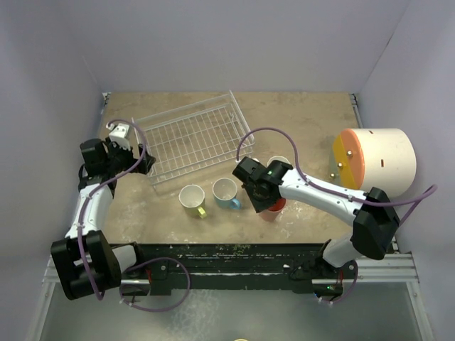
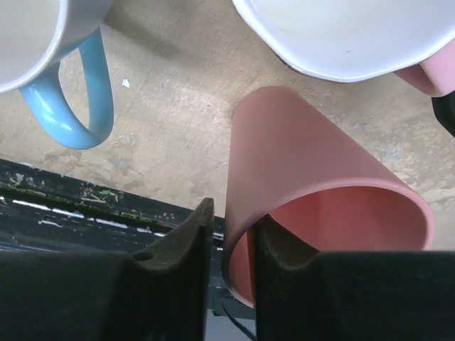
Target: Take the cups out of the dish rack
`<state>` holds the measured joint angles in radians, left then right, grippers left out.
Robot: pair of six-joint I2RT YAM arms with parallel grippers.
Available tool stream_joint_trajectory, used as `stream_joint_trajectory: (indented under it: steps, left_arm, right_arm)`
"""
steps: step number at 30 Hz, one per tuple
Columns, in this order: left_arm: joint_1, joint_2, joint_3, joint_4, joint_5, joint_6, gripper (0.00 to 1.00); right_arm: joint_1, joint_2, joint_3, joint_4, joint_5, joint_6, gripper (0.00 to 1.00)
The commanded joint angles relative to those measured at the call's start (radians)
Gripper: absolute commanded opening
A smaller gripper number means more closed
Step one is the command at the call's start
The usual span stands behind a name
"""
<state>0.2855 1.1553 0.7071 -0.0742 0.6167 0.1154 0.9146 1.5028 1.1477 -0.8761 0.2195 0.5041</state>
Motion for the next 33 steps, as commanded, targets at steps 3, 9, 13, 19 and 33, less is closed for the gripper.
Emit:
stream_joint_trajectory:
  steps: [3, 9, 13, 19, 33]
  left_arm:
    - [-0.001, -0.028, -0.066, 0.122, 0.001, -0.016, 0.99]
    - [-0.001, -0.030, -0.083, 0.159, 0.003, -0.054, 0.99]
    - [-0.001, -0.023, -0.107, 0.261, -0.044, -0.123, 0.99]
    - [-0.012, 0.013, -0.213, 0.472, -0.112, -0.168, 0.99]
    - [-0.039, -0.231, -0.303, 0.173, -0.166, -0.039, 0.99]
  right_arm:
    - [0.004, -0.046, 0.005, -0.001, 0.041, 0.029, 0.43]
    - [0.004, -0.092, 0.132, -0.119, 0.056, 0.028, 0.57]
    - [0.004, -0.148, 0.308, -0.211, 0.052, 0.049, 0.98]
    - [-0.097, -0.240, 0.389, -0.049, 0.278, 0.060, 1.00]
    - [-0.486, -0.306, 0.203, 0.200, 0.255, 0.048, 1.00]
